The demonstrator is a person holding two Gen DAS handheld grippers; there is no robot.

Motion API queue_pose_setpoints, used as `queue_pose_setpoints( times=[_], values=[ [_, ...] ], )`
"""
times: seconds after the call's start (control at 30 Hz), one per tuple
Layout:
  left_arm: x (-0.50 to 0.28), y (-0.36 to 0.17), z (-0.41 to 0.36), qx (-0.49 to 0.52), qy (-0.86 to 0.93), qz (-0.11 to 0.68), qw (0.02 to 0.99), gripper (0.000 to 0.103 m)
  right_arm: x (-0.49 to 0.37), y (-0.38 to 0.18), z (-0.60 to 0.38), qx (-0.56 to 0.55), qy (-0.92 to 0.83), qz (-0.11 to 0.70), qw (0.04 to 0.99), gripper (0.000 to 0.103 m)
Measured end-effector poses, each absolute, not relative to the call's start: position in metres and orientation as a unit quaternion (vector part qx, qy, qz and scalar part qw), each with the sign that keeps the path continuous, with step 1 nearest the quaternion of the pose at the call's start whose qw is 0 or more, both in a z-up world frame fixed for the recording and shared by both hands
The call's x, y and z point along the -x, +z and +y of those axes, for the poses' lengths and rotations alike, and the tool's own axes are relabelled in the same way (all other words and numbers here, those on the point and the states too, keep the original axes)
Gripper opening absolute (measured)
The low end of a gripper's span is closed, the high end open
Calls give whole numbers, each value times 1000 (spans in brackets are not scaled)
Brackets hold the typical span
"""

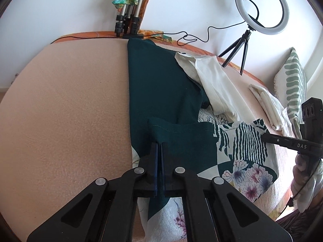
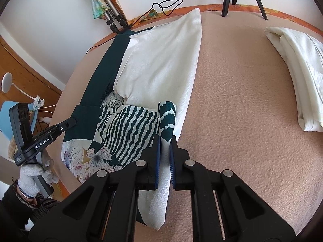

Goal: Fold small clothes

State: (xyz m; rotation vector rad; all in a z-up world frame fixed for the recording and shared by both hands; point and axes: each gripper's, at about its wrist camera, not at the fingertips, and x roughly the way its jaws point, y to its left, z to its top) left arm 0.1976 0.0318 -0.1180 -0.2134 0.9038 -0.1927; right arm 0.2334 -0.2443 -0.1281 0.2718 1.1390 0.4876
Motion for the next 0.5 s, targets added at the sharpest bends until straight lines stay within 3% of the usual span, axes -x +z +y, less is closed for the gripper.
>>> queue_pose_setpoints(
  times=[0.3,0.5],
  values=[
    [-196,-106,54,83,-34,414,906,2,-236,-125,-257,-166,246,512,806,9],
    [-195,-88,33,59,-64,395,915,12,-217,-123,-281,-180,265,505,801,11]
  ],
)
